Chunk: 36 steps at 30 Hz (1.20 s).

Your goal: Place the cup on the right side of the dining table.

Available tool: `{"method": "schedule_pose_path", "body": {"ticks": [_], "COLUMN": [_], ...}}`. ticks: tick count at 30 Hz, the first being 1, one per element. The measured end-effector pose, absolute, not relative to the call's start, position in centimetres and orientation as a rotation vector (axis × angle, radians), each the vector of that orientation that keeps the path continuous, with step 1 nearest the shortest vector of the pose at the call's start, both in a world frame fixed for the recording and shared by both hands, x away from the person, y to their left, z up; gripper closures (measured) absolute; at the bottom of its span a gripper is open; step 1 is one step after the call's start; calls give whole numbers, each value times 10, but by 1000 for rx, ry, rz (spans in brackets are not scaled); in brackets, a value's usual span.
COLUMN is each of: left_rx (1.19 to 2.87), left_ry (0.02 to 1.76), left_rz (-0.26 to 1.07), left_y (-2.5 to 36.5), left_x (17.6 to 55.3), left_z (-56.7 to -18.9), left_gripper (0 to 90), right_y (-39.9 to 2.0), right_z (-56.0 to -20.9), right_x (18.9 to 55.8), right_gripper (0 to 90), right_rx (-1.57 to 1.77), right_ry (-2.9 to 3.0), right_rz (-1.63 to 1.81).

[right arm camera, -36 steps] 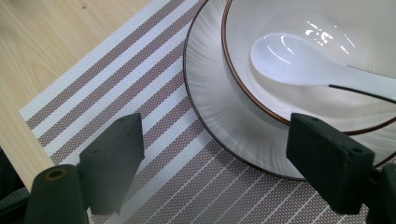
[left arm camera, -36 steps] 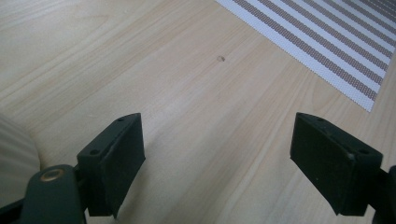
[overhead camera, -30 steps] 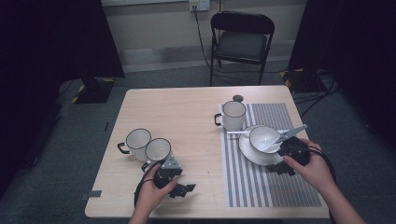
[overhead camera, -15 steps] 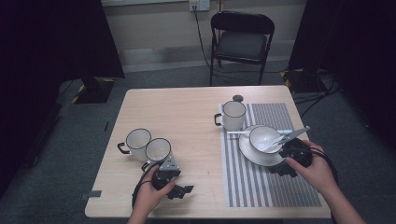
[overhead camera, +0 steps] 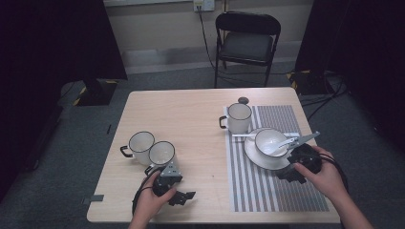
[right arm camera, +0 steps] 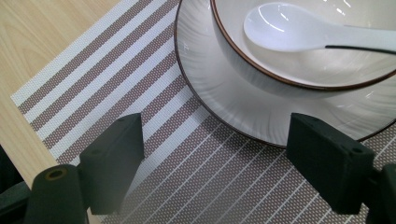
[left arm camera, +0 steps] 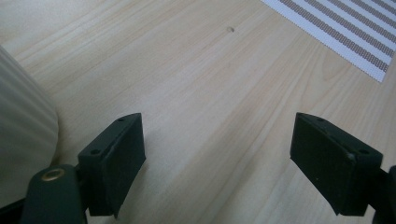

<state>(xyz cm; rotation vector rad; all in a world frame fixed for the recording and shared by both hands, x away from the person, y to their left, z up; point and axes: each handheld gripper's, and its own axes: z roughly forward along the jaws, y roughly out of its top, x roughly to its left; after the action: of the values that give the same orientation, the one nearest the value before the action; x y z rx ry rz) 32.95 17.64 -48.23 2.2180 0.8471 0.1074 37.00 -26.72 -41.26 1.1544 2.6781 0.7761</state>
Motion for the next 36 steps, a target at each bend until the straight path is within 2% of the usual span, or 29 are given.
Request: {"method": "schedule_pose_path", "body": {"ticks": [36], "left_rx": [2224], "left_ry": [849], "left_rz": [121], "left_y": [193], "left_x": [322], "left_z": [-486], "left_gripper": [177], "right_y": [-286], "right_z": [-440], "right_x": [360], "right_gripper": [186], "right_rx": [1248], "right_ry": [2659], "right_rz": [812]}}
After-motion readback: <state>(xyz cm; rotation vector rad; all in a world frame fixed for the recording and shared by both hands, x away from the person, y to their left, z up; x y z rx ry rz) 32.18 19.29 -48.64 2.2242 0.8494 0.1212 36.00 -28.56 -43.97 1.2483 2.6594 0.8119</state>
